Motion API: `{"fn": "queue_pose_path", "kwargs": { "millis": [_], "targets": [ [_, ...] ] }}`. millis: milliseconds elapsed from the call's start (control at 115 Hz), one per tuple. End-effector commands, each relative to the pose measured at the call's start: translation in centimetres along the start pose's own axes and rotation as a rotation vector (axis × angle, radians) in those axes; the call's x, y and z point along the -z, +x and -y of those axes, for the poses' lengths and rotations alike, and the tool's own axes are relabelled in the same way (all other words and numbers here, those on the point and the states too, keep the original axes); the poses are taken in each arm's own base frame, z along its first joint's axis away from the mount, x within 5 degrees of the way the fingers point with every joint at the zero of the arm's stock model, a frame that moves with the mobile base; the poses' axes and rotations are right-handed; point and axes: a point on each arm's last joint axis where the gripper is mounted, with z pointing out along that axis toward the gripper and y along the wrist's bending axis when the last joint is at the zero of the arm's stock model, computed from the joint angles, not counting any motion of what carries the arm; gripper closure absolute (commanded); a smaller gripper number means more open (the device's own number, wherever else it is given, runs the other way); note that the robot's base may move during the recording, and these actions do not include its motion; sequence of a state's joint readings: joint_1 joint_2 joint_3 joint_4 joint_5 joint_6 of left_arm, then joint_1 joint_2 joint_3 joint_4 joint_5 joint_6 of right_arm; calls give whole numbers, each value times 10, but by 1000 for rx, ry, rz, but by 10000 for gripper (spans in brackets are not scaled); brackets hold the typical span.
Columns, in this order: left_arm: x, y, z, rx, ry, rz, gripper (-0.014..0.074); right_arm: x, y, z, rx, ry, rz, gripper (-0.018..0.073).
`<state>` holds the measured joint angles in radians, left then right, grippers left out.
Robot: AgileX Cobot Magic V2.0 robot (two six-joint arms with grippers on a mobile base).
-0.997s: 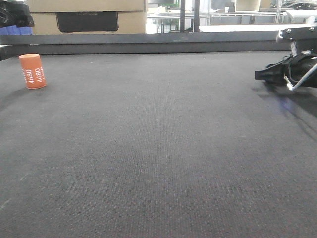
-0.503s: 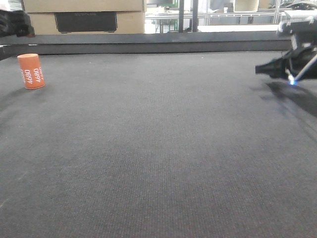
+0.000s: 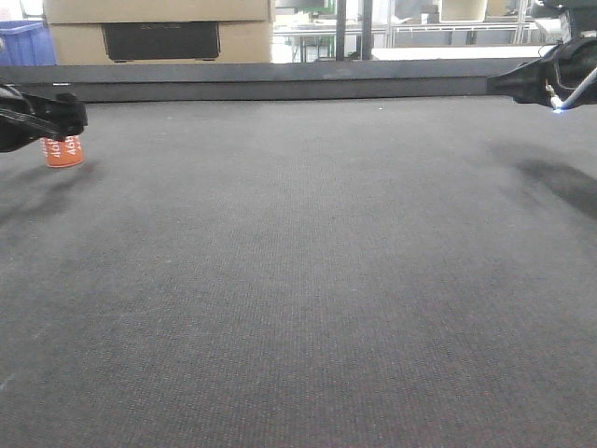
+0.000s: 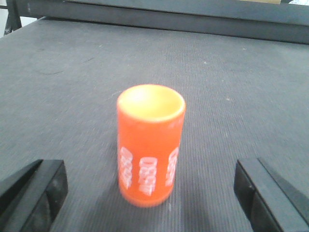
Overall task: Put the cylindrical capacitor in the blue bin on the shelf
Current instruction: 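Close both grippers on the cylinders and lift them off the table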
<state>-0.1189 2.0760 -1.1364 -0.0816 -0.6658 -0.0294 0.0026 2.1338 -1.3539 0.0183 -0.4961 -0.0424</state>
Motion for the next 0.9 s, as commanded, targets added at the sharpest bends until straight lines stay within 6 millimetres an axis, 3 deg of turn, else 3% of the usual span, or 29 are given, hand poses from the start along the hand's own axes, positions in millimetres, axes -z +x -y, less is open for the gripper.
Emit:
{"fn": "queue_pose_path", "kwargs": {
  "millis": [0, 260, 451, 598, 720, 893],
  "targets": [
    [-11, -6, 4, 13, 7, 36, -12, 3, -12, 0, 3, -1, 32, 721],
    [-44, 4, 0, 65, -28, -2, -12, 3, -10, 0, 3, -2, 14, 721],
    [-56, 14, -8, 91, -57, -27, -12, 3, -10, 0, 3, -2, 14, 721],
    [-59, 11, -9, 92, -57, -22, 15, 3, -10, 0, 5, -3, 14, 721],
    [-61, 6, -8, 87, -54, -15, 177, 3, -10, 0, 5, -3, 14, 721],
    [-60, 2, -7, 90, -50, -55, 609, 3, -9, 0, 5, -3, 3, 721]
  ]
}}
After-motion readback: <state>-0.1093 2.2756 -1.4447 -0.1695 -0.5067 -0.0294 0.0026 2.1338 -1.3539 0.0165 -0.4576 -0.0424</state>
